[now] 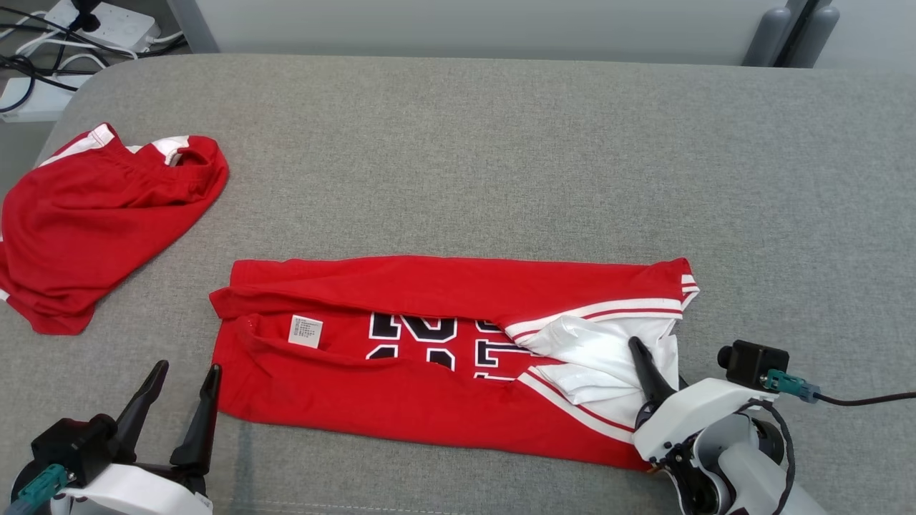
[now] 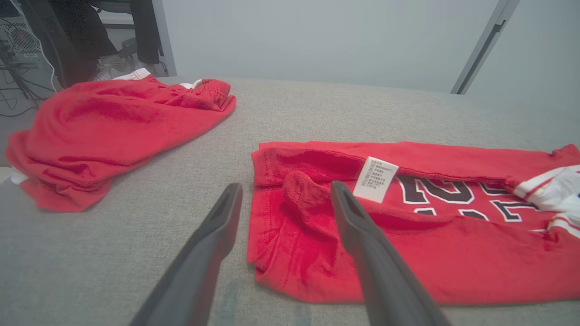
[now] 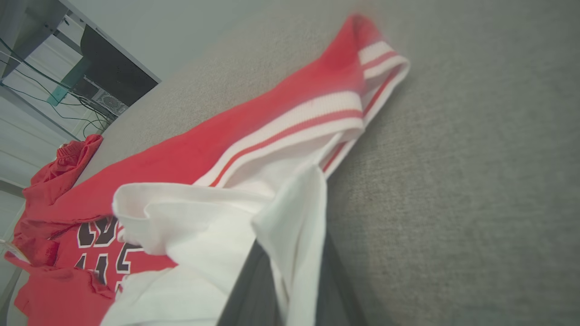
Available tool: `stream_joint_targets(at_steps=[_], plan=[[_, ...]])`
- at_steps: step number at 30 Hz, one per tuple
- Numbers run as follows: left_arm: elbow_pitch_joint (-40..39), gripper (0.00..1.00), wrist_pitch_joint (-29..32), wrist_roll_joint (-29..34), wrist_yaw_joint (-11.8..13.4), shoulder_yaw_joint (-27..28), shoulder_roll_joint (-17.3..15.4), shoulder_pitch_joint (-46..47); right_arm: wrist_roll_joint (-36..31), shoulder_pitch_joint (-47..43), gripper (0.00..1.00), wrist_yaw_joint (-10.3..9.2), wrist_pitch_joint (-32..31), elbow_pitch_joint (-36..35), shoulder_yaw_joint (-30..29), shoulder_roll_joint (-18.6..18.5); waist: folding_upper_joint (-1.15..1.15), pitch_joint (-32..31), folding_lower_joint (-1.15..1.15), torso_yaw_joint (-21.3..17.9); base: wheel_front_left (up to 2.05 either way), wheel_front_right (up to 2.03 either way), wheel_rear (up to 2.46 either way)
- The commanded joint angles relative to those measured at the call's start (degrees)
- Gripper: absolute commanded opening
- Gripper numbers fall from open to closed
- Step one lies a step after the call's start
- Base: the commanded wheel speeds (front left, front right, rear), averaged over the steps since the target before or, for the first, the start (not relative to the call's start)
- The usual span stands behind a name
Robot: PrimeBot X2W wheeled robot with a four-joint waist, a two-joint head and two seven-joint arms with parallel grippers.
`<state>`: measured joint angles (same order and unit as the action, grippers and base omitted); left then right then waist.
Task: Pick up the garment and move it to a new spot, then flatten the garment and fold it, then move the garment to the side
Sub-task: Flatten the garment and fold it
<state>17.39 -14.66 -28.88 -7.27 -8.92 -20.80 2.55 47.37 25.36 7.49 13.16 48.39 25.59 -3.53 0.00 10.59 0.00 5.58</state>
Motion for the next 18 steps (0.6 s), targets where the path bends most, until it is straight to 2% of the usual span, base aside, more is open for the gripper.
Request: stream_joint_targets(at_steps=[1, 18], plan=[[-1.25, 1.00, -0.34, -0.73, -0.22, 1.82, -1.64, 1.14, -1.58, 0.17, 0.00, 0.00, 1.05, 0.88, -0.46, 0.63, 0.00, -0.31, 0.00, -0.30, 0.00, 0.00, 0.00], [-2.09, 1.00, -0.34, 0.67, -0.22, 0.16, -0.30, -0.76, -11.15, -0.97, 0.00, 0.00, 1.70, -0.65, -12.85, -2.92, 0.00, -2.46, 0.00, -4.40, 0.00, 0.00, 0.00]])
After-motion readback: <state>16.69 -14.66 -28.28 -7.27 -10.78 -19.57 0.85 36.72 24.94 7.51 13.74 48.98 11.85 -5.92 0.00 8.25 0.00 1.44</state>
